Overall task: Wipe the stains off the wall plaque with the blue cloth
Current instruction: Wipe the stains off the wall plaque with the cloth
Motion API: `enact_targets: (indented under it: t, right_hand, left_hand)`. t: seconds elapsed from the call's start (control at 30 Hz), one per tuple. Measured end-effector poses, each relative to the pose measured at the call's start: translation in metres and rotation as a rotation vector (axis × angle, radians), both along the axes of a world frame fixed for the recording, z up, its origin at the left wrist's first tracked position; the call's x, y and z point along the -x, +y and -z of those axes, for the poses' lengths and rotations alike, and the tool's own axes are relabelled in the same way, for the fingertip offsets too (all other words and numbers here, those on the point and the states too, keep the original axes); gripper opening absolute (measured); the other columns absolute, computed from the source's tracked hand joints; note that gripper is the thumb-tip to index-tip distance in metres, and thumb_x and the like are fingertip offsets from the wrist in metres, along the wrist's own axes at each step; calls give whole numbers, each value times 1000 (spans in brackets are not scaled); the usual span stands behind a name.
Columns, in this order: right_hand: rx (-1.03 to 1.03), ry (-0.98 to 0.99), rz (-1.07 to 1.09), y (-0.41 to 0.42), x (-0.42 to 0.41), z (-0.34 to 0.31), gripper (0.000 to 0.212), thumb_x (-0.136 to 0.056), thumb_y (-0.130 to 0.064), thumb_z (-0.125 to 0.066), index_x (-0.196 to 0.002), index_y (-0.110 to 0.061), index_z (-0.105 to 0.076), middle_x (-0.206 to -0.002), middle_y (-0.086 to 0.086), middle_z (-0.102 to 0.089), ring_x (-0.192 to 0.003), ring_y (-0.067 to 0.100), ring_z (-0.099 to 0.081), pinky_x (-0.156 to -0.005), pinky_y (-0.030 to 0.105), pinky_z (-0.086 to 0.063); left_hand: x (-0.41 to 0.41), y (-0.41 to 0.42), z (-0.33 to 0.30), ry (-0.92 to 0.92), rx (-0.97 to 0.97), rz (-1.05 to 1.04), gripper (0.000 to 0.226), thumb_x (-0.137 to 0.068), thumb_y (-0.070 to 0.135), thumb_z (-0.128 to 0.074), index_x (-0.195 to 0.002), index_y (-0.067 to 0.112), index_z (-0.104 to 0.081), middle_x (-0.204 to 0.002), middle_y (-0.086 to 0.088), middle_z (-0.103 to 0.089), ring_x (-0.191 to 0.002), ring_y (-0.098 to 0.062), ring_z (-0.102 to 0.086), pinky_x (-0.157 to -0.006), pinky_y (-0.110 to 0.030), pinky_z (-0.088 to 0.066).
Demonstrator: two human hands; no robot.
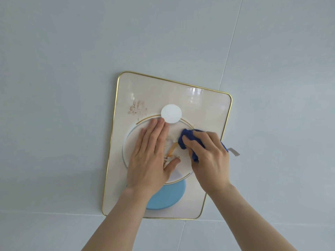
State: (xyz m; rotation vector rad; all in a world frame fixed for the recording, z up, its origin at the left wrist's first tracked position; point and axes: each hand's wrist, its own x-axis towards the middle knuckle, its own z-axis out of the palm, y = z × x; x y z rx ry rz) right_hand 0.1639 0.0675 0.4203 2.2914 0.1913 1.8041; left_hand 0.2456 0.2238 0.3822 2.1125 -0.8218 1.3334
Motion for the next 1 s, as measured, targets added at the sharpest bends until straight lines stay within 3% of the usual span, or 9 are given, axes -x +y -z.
enact_targets:
  t: [0.17, 0.33, 0.5, 0.67, 1.0]
  right_hand:
    - [-125, 215, 20, -1, 24, 17, 46, -63, 15, -78, -92, -21, -78, -88, -3, -69, -78, 27, -62, -49, 37, -53]
    - [-343, 44, -159, 16, 33, -1, 23, -83, -5, -83, -100, -21, -79, -95, -2, -72, -84, 26, -63, -65, 36, -53]
    - [-164, -65, -218, 55, 10, -40, 24, -87, 1, -79, -103, -17, -79, -107, 0, -74, -93, 29, -62, -66, 38, -54]
    - [127, 1, -185, 81, -26, -55, 46, -75, 13, -67, -110, -16, -76, -118, 7, -72, -104, 35, -62, -71, 46, -56]
    - [186, 0, -209, 82, -62, -49, 41, -79, 14, -67, -109, -12, -77, -117, 9, -72, -109, 36, -61, -81, 43, -54]
  left_hand:
    - [12, 10, -7, 58, -59, 48, 102, -90, 55, -64, -164, 12, -8, -175, -1, -6, -161, -16, 1, -131, -35, -5]
    - [21, 27, -2, -63, -38, 80, 89, -93, 49, -66, -162, 15, -22, -173, -2, -16, -161, -19, -9, -131, -39, -6]
    - [2, 58, 1, 49, 203, -20, 99, -89, 60, -65, -163, 14, -18, -173, -5, -14, -161, -23, -9, -131, -45, -11]
    - [-19, 71, 10, 122, 189, -78, 121, -77, 69, -69, -164, 11, -8, -174, -7, -12, -162, -22, -5, -130, -47, -13]
    - [-37, 68, 21, 99, 242, 21, 121, -79, 76, -64, -164, 12, -9, -174, -5, -10, -162, -20, -3, -130, -46, -14]
